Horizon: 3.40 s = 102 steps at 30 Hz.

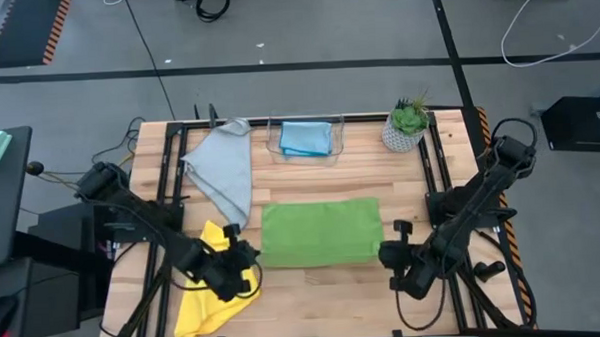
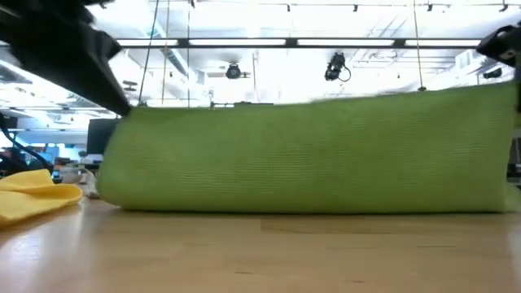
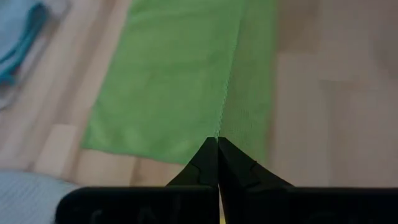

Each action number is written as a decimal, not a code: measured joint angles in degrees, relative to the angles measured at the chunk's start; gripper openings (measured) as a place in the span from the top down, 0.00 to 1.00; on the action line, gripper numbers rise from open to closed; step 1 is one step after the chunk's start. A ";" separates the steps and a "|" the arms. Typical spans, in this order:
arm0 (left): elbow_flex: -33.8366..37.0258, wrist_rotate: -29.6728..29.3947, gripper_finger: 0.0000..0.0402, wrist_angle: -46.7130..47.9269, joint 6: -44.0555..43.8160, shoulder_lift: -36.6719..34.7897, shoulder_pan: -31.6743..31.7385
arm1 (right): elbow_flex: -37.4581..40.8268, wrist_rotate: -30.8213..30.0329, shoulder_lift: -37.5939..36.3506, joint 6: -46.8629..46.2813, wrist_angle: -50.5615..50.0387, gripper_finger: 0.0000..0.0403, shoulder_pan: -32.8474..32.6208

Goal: Fold microfiber towels
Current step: Fold the green microfiber towel

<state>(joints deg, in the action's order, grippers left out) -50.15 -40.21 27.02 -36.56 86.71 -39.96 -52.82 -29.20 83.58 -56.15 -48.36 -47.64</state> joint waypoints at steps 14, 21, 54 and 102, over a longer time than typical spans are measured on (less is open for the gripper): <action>-0.07 -4.47 0.99 2.75 0.16 1.67 14.51 | 0.00 0.93 -1.28 5.59 -4.33 0.97 18.34; -0.07 -3.47 0.92 2.92 0.62 3.40 18.16 | 0.04 5.47 0.69 7.12 -4.23 0.90 24.48; 14.24 37.69 0.95 -26.54 25.84 -5.83 38.85 | 20.49 18.22 -28.99 6.48 6.51 0.52 35.51; 15.89 45.60 0.60 -24.08 31.34 2.35 46.59 | 31.74 18.71 -28.46 8.98 23.31 0.61 36.02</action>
<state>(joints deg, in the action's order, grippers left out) -34.26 5.39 2.94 -5.23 89.06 6.63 -21.08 -10.49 55.11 -47.17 -25.05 -11.62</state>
